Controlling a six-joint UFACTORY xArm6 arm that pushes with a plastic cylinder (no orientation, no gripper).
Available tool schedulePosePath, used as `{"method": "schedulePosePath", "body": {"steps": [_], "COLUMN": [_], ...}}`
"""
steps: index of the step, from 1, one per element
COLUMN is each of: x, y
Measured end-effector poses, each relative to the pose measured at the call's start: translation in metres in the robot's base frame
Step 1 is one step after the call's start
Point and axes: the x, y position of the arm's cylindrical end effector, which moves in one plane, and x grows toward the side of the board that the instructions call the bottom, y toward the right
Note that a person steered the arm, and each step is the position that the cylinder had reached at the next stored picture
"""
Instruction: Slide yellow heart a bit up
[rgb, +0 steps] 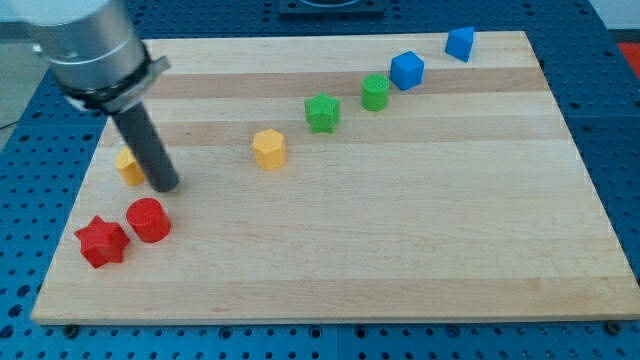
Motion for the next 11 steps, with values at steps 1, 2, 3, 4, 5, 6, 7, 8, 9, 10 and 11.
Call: {"method": "schedulePosePath", "body": {"steps": [1,2,3,4,5,6,7,8,9,10,11], "x": [-0.027,-0.044,-0.09,-0.1,-0.095,-0.045,0.014,0.025,-0.034,-0.099,-0.076], "y": [0.0,-0.025,-0.06,-0.119,-0.119,-0.119,-0.118,-0.089,-0.069,-0.059,-0.076]}}
